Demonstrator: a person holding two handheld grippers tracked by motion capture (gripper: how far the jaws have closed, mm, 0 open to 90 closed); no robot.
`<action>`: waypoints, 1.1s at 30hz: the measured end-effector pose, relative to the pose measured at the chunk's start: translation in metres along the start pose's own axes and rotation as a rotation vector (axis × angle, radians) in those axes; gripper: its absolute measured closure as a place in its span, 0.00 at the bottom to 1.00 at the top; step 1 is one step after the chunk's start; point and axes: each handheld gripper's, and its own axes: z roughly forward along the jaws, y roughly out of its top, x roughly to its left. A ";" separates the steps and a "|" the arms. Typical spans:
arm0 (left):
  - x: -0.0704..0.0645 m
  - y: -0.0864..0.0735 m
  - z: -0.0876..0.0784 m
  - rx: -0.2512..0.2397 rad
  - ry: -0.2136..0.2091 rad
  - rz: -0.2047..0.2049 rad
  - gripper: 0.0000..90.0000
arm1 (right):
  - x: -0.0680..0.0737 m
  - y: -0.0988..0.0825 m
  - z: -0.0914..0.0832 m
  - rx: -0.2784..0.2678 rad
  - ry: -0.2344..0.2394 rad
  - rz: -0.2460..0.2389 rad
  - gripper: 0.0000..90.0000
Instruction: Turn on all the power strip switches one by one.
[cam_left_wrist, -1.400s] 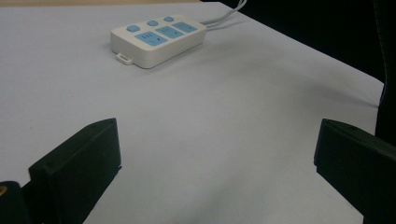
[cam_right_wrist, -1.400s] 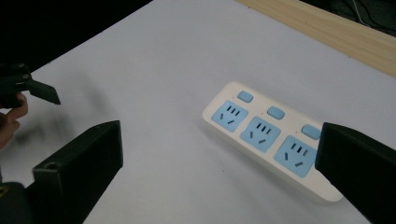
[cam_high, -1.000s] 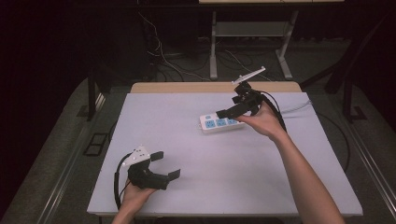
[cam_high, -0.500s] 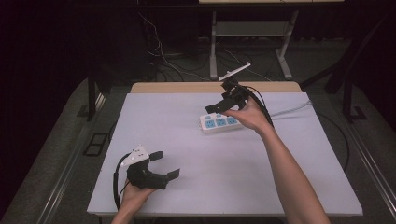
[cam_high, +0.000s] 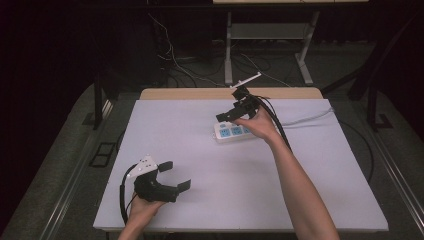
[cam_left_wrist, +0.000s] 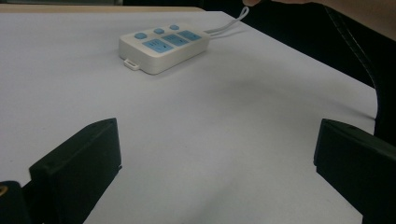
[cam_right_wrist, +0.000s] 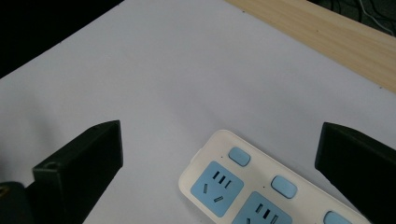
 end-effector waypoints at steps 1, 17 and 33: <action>0.000 0.000 0.000 0.000 -0.001 -0.001 0.00 | -0.001 -0.001 0.003 0.000 0.004 0.006 0.01; 0.002 0.000 -0.002 -0.013 -0.001 -0.011 0.00 | -0.016 -0.008 0.019 0.015 -0.024 0.028 0.42; 0.003 0.000 -0.003 -0.020 -0.005 -0.017 0.00 | -0.019 -0.014 0.036 0.037 0.013 0.043 0.95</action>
